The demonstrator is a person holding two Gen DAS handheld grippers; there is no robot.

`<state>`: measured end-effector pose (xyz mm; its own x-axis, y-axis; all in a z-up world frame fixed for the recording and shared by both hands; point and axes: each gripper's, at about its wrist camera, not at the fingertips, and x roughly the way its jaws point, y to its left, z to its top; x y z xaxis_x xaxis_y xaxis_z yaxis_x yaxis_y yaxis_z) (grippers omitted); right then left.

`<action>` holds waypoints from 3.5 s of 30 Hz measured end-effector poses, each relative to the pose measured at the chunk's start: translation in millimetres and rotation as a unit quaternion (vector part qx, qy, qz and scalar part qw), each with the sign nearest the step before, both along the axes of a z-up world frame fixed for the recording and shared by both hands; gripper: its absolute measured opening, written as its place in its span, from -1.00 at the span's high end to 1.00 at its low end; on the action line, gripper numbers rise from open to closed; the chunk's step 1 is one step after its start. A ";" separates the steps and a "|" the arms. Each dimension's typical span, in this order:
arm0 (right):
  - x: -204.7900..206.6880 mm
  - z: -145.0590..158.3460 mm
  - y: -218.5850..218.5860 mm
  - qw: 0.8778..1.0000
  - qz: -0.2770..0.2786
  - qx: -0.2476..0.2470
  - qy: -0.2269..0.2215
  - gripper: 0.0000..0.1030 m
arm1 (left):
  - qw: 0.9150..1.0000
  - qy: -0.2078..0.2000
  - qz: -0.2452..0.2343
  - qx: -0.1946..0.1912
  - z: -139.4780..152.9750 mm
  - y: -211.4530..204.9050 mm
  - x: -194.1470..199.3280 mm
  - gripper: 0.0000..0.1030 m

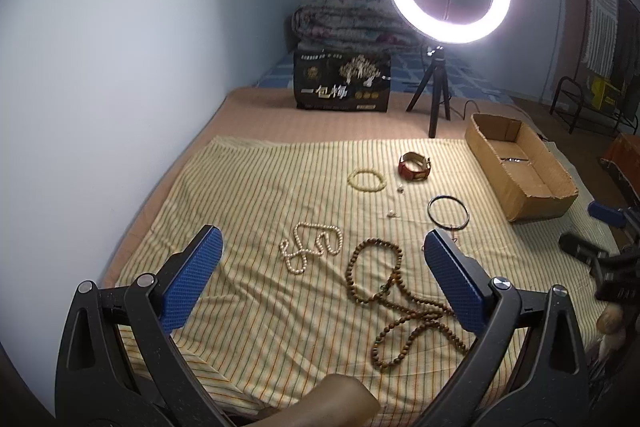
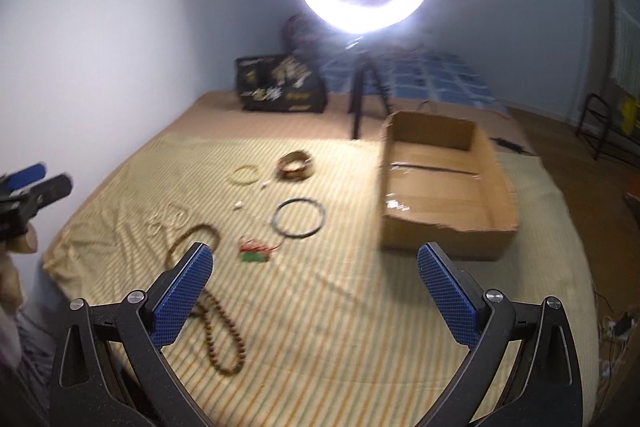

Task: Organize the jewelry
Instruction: 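Lower the left tool onto the pearl necklace and close on it, then close the right tool on the brown bead mala while left holds pearls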

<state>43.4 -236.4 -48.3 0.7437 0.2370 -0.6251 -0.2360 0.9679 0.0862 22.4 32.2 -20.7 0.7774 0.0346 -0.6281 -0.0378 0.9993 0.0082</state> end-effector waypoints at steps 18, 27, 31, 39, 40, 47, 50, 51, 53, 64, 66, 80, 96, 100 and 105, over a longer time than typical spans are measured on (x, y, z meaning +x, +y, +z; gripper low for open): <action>12.7 -57.6 82.0 0.967 0.226 -0.084 0.086 -0.93 | 0.996 0.087 -0.004 -0.017 -33.6 44.6 58.7 -0.41; 10.8 -99.6 116.3 0.927 0.310 -0.168 0.131 -0.57 | 0.992 0.126 -0.015 -0.022 -54.0 52.5 81.7 -0.29; 18.1 -113.1 128.2 0.919 0.316 -0.190 0.137 -0.41 | 0.991 0.132 -0.018 -0.028 -59.3 56.9 91.0 -0.29; 43.0 -121.1 149.0 0.926 0.313 -0.159 0.140 -0.31 | 0.984 0.169 -0.036 -0.053 -80.6 61.8 110.0 -0.26; 47.2 -121.4 151.3 0.928 0.310 -0.151 0.140 -0.31 | 0.982 0.178 -0.040 -0.057 -85.8 60.8 113.0 -0.22; 59.4 -124.3 169.1 0.935 0.302 -0.134 0.129 -0.39 | 0.968 0.228 -0.050 -0.093 -119.0 58.6 134.7 -0.20; 63.5 -125.3 173.4 0.938 0.298 -0.123 0.129 -0.44 | 0.965 0.236 -0.042 -0.107 -127.6 61.9 142.8 -0.20; 64.8 -125.5 174.7 0.939 0.297 -0.117 0.129 -0.44 | 0.963 0.240 -0.040 -0.114 -130.5 63.0 146.4 -0.20; 67.1 -126.4 175.8 0.939 0.296 -0.113 0.130 -0.44 | 0.960 0.247 -0.033 -0.131 -135.3 65.6 152.5 -0.20; 71.1 -128.8 177.6 0.942 0.291 -0.106 0.130 -0.45 | 0.946 0.272 -0.002 -0.174 -152.9 58.2 184.4 -0.34; 69.6 -129.3 177.5 0.942 0.291 -0.107 0.130 -0.45 | 0.948 0.272 -0.001 -0.167 -154.0 53.0 189.1 -0.35; 66.3 -129.8 181.9 0.943 0.298 -0.092 0.117 -0.44 | 0.967 0.253 -0.002 -0.030 -159.7 22.6 193.9 0.40; 68.8 -127.3 204.3 0.934 0.330 -0.096 0.098 0.57 | 0.968 0.243 -0.010 -0.059 -158.6 49.8 181.4 0.93; 71.8 -125.1 200.4 0.933 0.332 -0.078 0.110 0.78 | 0.968 0.239 -0.007 -0.072 -151.5 57.4 172.5 0.97; 74.6 -112.5 191.4 0.937 0.328 -0.057 0.109 0.90 | 0.970 0.227 0.000 -0.087 -139.1 65.6 160.2 0.97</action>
